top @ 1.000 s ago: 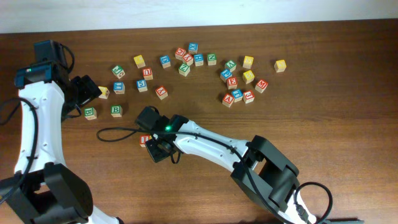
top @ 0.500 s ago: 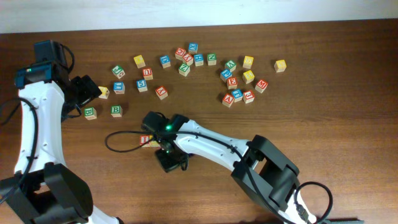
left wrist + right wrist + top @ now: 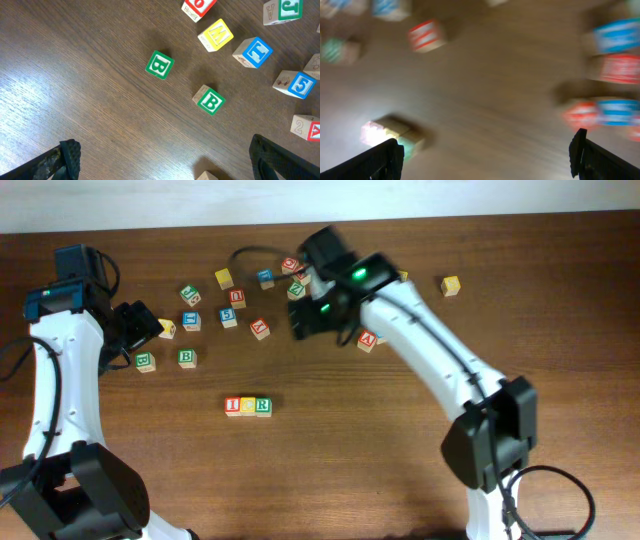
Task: Spell out ICRA
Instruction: 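Move the right gripper over the block pile toward the red 'A'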
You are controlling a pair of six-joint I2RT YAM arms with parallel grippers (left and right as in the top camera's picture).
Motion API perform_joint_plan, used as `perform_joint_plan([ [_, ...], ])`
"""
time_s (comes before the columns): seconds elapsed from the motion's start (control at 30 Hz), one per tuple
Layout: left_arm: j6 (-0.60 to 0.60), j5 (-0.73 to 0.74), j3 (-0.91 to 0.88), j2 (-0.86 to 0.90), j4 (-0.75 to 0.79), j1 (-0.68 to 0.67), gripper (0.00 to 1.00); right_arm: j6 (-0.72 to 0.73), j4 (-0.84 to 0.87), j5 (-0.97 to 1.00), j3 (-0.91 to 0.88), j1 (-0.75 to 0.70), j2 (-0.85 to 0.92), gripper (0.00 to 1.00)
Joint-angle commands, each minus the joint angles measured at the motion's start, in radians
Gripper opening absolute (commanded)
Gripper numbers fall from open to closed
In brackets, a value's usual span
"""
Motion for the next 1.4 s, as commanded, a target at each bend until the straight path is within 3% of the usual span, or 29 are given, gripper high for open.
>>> perform_joint_plan([
  [0.0, -0.012, 0.002, 0.014, 0.000, -0.001, 0.003, 0.99, 0.047, -0.050, 0.087, -0.005, -0.097, 0.023, 0.99],
  [0.27, -0.012, 0.002, 0.014, 0.000, -0.001, 0.003, 0.99, 0.088, -0.049, 0.016, -0.157, -0.208, 0.059, 0.97],
  [0.33, -0.012, 0.002, 0.014, 0.000, -0.001, 0.003, 0.99, 0.098, -0.014, 0.014, -0.206, -0.205, 0.059, 0.74],
  [0.37, -0.012, 0.002, 0.014, 0.000, -0.001, 0.003, 0.99, 0.127, 0.006, 0.014, -0.230, -0.196, 0.059, 0.71],
  [0.63, -0.012, 0.002, 0.014, 0.000, -0.001, 0.003, 0.99, 0.207, 0.139, 0.055, -0.288, -0.142, 0.061, 0.69],
  [0.93, -0.012, 0.002, 0.014, 0.000, -0.001, 0.003, 0.99, 0.362, 0.198, 0.206, -0.288, -0.113, 0.078, 0.51],
  [1.37, -0.012, 0.002, 0.014, 0.000, -0.001, 0.003, 0.99, 0.420, 0.198, 0.211, -0.288, -0.061, 0.090, 0.50],
])
